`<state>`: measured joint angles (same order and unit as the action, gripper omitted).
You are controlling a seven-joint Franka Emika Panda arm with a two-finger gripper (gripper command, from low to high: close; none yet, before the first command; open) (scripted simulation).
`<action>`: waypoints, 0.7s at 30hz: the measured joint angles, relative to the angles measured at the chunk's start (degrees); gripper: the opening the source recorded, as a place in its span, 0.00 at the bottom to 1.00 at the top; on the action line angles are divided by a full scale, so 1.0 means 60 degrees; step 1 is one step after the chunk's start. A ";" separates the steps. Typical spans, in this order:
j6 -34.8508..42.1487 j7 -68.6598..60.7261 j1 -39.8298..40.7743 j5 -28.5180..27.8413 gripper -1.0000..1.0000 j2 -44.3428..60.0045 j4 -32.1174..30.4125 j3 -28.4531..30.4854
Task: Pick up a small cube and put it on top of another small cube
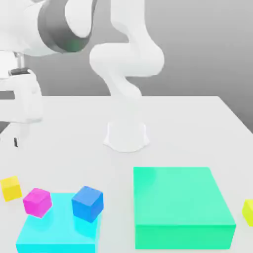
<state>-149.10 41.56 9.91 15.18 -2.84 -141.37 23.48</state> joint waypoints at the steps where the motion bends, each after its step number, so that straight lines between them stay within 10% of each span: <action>1: -0.0142 -0.0025 0.0235 0.0109 0.50 0.0343 -0.0078 0.0087; 8: -0.1219 0.0115 0.1266 0.0412 0.50 0.2604 -0.0621 0.0717; 14: -0.2398 -0.1040 0.2531 0.1996 0.50 0.4369 -0.0257 -0.0667; 15: -0.2545 -0.1191 0.2719 0.2193 0.00 0.4571 -0.0202 -0.0895; 21: -0.2614 -0.1252 0.2818 0.2277 0.00 0.4672 -0.0175 -0.1012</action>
<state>-164.79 34.05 26.82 28.84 25.19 -142.42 17.41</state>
